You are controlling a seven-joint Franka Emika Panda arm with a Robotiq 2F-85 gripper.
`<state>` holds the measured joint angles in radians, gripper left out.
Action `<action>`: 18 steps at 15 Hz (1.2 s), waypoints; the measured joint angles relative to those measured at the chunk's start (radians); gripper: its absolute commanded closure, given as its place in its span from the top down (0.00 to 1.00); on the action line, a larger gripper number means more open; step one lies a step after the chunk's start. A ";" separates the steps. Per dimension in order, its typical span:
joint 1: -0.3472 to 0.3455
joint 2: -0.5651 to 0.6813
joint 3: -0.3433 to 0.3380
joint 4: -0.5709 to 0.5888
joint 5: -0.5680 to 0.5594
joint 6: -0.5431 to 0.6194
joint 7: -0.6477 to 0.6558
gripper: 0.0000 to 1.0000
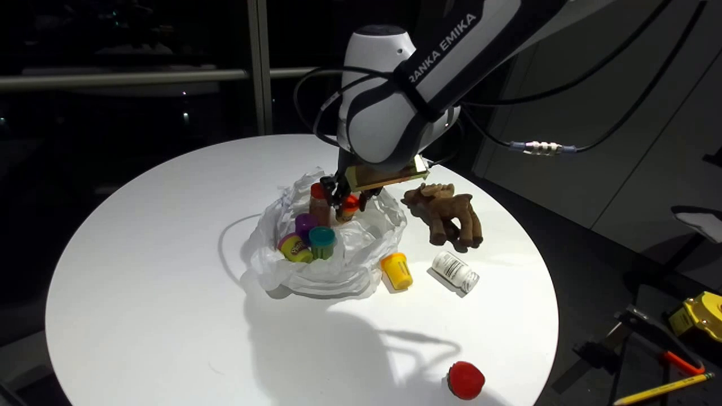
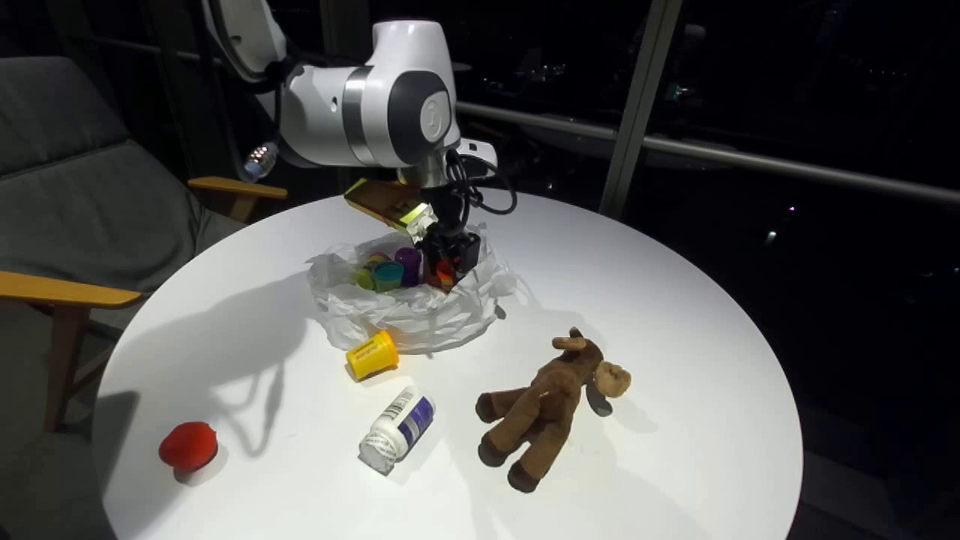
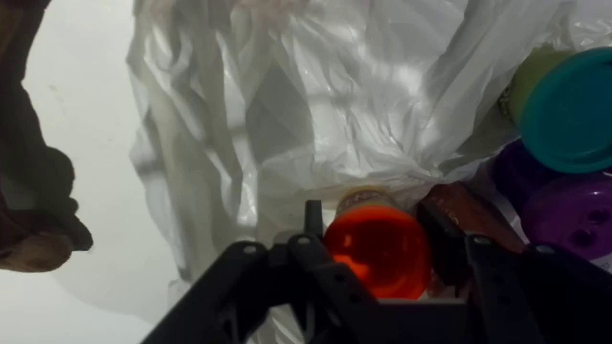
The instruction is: Put the objects on the table into the plastic bag.
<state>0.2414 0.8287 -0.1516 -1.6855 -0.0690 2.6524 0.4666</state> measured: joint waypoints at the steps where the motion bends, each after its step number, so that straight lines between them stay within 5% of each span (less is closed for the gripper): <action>1: 0.000 0.014 0.000 0.012 0.000 -0.002 -0.002 0.85; 3: 0.000 0.035 -0.001 0.032 0.000 -0.004 -0.006 1.00; 11: 0.000 -0.049 -0.015 0.019 0.011 -0.001 -0.008 0.99; 18: 0.015 -0.379 0.027 -0.314 0.051 -0.061 0.063 1.00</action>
<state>0.2566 0.4497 -0.1250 -1.9994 -0.0178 2.5915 0.5294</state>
